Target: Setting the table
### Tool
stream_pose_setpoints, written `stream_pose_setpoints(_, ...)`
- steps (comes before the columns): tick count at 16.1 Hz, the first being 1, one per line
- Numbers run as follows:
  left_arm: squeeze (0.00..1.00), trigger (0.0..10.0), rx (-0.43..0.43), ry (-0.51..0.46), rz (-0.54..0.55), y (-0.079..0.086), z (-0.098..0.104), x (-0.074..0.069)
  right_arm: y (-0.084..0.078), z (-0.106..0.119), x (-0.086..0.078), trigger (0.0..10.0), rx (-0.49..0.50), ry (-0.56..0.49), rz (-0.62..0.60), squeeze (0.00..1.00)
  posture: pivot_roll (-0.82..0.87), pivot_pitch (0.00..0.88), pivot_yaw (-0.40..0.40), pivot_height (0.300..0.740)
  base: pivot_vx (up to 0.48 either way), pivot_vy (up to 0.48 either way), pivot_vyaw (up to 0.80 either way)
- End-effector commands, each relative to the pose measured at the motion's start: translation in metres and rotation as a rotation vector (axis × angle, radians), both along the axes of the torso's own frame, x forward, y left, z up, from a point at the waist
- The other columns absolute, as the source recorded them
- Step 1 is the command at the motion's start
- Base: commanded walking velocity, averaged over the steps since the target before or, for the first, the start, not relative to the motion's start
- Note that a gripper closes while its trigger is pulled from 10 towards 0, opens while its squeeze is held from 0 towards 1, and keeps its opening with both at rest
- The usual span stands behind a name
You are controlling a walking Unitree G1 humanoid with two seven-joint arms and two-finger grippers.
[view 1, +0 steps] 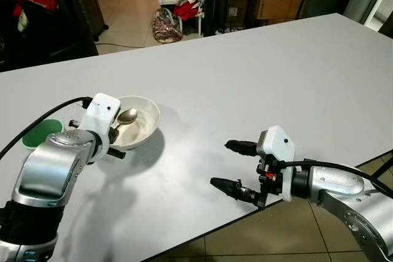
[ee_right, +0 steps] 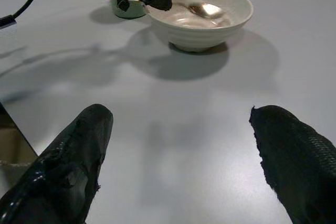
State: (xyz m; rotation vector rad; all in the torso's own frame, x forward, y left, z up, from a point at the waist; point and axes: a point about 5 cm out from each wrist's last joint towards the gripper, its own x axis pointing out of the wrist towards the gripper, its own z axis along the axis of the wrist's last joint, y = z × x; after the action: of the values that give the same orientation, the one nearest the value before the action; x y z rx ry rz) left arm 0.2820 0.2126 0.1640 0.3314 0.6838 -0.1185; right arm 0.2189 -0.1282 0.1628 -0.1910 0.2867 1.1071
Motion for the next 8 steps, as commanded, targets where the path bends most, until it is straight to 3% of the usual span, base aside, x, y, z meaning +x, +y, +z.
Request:
stream_pose_setpoints(1, 0.71, 10.0, -0.003, -0.028, 0.018, 0.003, 0.008, 0.003, 0.000, 0.002, -0.002, 10.0, -0.007, -0.003, 0.016, 0.00, 0.00, 0.000, 0.049, 0.740, 0.000, 0.000, 0.00)
stream_pose_setpoints(5, 0.70, 10.0, -0.019, -0.066, 0.033, 0.003, 0.012, 0.005, 0.000, 0.002, -0.002, 10.0, -0.014, -0.001, 0.019, 0.00, 0.00, 0.000, 0.045, 0.740, 0.000, 0.000, 0.00)
stream_pose_setpoints(6, 0.69, 10.0, -0.034, -0.124, 0.018, 0.001, 0.018, 0.006, 0.000, 0.002, -0.002, 10.0, -0.014, -0.003, 0.018, 0.00, 0.00, 0.000, 0.044, 0.740, 0.000, 0.000, 0.00)
stream_pose_setpoints(8, 0.59, 10.0, -0.059, -0.276, 0.013, -0.001, 0.031, 0.009, -0.001, 0.003, -0.001, 10.0, -0.005, -0.012, 0.005, 0.00, 0.00, 0.000, 0.044, 0.740, 0.000, 0.000, 0.00)
